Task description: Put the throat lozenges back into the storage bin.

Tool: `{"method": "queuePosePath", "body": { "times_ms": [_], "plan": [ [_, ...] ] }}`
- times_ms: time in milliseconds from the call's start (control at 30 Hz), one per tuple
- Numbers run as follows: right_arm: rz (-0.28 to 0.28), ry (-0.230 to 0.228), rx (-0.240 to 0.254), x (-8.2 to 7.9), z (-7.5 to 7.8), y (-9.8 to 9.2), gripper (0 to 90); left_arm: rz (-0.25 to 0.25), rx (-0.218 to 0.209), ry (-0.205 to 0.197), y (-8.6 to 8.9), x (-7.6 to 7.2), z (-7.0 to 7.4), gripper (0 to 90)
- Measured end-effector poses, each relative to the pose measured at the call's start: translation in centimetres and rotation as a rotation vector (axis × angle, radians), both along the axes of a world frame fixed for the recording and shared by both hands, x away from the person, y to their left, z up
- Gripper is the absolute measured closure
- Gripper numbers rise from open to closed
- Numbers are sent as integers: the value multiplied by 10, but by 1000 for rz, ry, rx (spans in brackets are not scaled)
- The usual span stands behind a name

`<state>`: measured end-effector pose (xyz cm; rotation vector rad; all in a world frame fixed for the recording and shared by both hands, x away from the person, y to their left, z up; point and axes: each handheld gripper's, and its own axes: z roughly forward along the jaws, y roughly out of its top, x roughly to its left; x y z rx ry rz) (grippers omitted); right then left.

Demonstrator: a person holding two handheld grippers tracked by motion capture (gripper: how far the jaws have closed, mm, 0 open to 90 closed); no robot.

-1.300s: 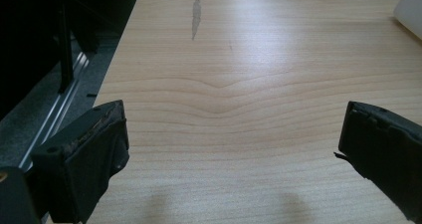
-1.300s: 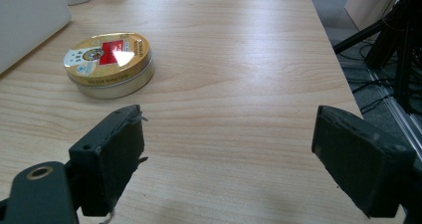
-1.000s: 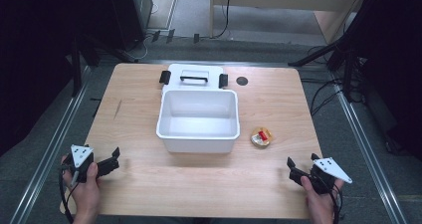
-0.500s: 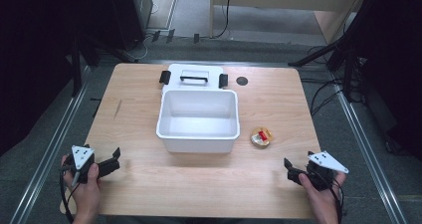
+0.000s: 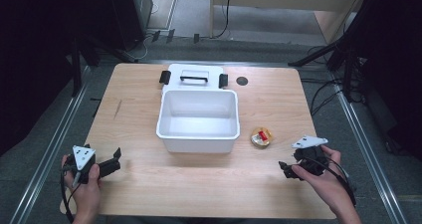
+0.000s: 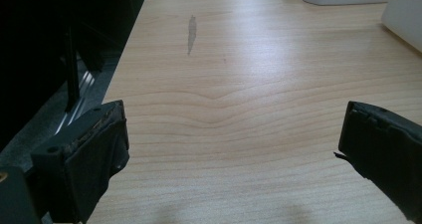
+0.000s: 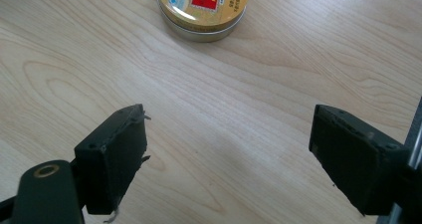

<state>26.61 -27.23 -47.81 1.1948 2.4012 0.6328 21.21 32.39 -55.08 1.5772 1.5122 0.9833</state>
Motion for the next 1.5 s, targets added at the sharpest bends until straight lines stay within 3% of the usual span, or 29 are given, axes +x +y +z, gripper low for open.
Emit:
{"method": "queuePosePath", "body": {
  "times_ms": [367, 600, 733, 900, 1167, 1500],
  "plan": [
    [37, 213, -113, 34, 1, 11, 151, -9, 48, -1, -5, -1, 0, 0],
    [45, 298, -151, 49, 8, 19, 130, -14, 75, -6, -8, -1, -1, 0],
    [51, 317, -206, 58, 11, 28, 130, -11, 65, -8, -7, -1, -1, 0],
    [65, 331, -240, 67, 14, 42, 133, -10, 59, -6, -6, -1, 0, 0],
    [55, 360, -231, 87, 16, 60, 133, -12, 48, -7, -5, -1, 0, 0],
    [27, 410, -219, 110, 3, 76, 125, -10, 26, -2, -3, -1, 0, 0]
  ]
}}
